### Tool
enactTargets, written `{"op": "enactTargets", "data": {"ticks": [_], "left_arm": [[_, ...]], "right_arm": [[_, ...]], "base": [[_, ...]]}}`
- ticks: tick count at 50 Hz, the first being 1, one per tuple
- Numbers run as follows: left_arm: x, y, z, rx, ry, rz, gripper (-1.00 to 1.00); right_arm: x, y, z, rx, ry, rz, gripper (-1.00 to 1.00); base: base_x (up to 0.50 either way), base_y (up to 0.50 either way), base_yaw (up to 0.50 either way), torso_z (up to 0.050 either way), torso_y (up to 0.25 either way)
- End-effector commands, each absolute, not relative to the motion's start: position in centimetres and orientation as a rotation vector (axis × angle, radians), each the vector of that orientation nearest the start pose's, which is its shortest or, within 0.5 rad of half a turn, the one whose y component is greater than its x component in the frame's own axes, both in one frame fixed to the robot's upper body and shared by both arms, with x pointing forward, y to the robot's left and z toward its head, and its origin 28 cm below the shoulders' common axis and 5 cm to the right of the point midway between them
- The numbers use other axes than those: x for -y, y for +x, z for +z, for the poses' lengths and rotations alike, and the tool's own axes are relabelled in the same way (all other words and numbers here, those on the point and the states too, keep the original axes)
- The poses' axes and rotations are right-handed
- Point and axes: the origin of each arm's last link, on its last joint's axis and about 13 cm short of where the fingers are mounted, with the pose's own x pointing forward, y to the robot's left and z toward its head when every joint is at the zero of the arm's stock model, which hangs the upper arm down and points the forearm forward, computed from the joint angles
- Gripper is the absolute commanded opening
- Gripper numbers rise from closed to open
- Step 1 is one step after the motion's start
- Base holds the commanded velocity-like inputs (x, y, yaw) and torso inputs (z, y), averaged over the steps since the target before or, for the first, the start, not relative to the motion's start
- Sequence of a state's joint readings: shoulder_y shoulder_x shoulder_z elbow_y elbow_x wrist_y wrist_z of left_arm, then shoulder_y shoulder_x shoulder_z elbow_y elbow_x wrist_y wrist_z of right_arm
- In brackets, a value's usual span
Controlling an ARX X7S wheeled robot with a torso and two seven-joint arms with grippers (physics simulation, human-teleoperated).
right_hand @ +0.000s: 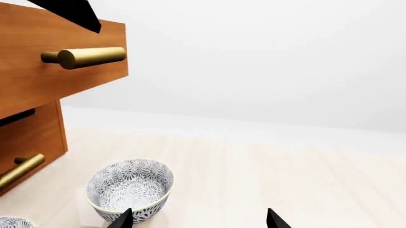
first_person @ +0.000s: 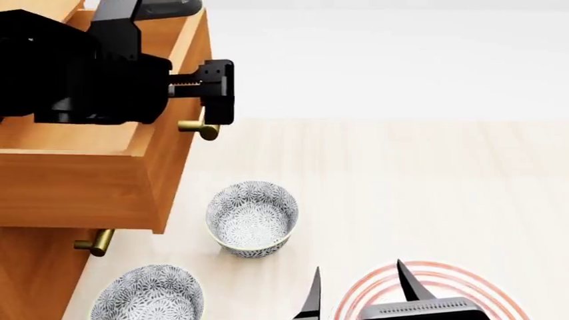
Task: Open the top drawer of the cabinet.
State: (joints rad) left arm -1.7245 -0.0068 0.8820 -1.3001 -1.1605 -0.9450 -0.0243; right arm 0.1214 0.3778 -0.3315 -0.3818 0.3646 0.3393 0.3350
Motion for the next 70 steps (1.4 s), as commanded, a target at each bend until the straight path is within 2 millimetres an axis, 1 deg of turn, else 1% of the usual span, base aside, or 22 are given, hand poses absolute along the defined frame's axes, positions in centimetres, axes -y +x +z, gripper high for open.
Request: {"op": "enactTargets", "data": {"ticks": [1,10,23,35,45,48,52,56,58,64,70], "left_arm": [[-14.2,39.7,29.3,-0.677,-0.216,-0.427,1.0],[-13.1,39.4,29.1,-0.682,-0.212,-0.452,1.0],[-12.1,39.0,29.2,-0.688,-0.239,-0.488,1.0],[-10.1,38.0,29.3,-0.699,-0.247,-0.53,1.0],[-9.1,37.4,29.1,-0.712,-0.244,-0.56,1.0],[-8.9,37.3,29.2,-0.713,-0.241,-0.566,1.0],[-8.7,37.2,29.0,-0.713,-0.226,-0.571,1.0],[-8.3,36.9,29.1,-0.72,-0.241,-0.589,1.0],[-8.1,36.7,29.1,-0.732,-0.283,-0.613,1.0],[-7.4,36.3,28.6,-0.743,-0.287,-0.633,1.0],[-7.0,35.9,28.9,-0.742,-0.306,-0.653,1.0]], "right_arm": [[10.0,21.5,8.2,0.025,-0.044,0.105,1.0],[10.4,21.3,8.3,0.02,-0.052,0.1,1.0],[10.5,21.1,8.4,0.024,-0.052,0.095,1.0],[11.0,20.9,8.6,0.028,-0.051,0.089,1.0],[11.1,20.9,8.3,0.026,-0.05,0.089,1.0],[11.0,20.9,8.6,0.029,-0.05,0.091,1.0],[11.0,20.9,8.4,0.028,-0.049,0.093,1.0],[10.8,20.9,8.4,0.028,-0.049,0.1,1.0],[10.9,20.8,8.4,0.028,-0.049,0.1,1.0],[10.9,20.7,8.0,0.024,-0.048,0.1,1.0],[10.9,20.6,8.2,0.027,-0.045,0.103,1.0]], "base": [[0.0,0.0,0.0,0.0,0.0],[0.0,0.0,0.0,0.0,0.0],[0.0,0.0,0.0,0.0,0.0],[0.0,0.0,0.0,0.0,0.0],[0.0,0.0,0.0,0.0,0.0],[0.0,0.0,0.0,0.0,0.0],[0.0,0.0,0.0,0.0,0.0],[0.0,0.0,0.0,0.0,0.0],[0.0,0.0,0.0,0.0,0.0],[0.0,0.0,0.0,0.0,0.0],[0.0,0.0,0.0,0.0,0.0]]}}
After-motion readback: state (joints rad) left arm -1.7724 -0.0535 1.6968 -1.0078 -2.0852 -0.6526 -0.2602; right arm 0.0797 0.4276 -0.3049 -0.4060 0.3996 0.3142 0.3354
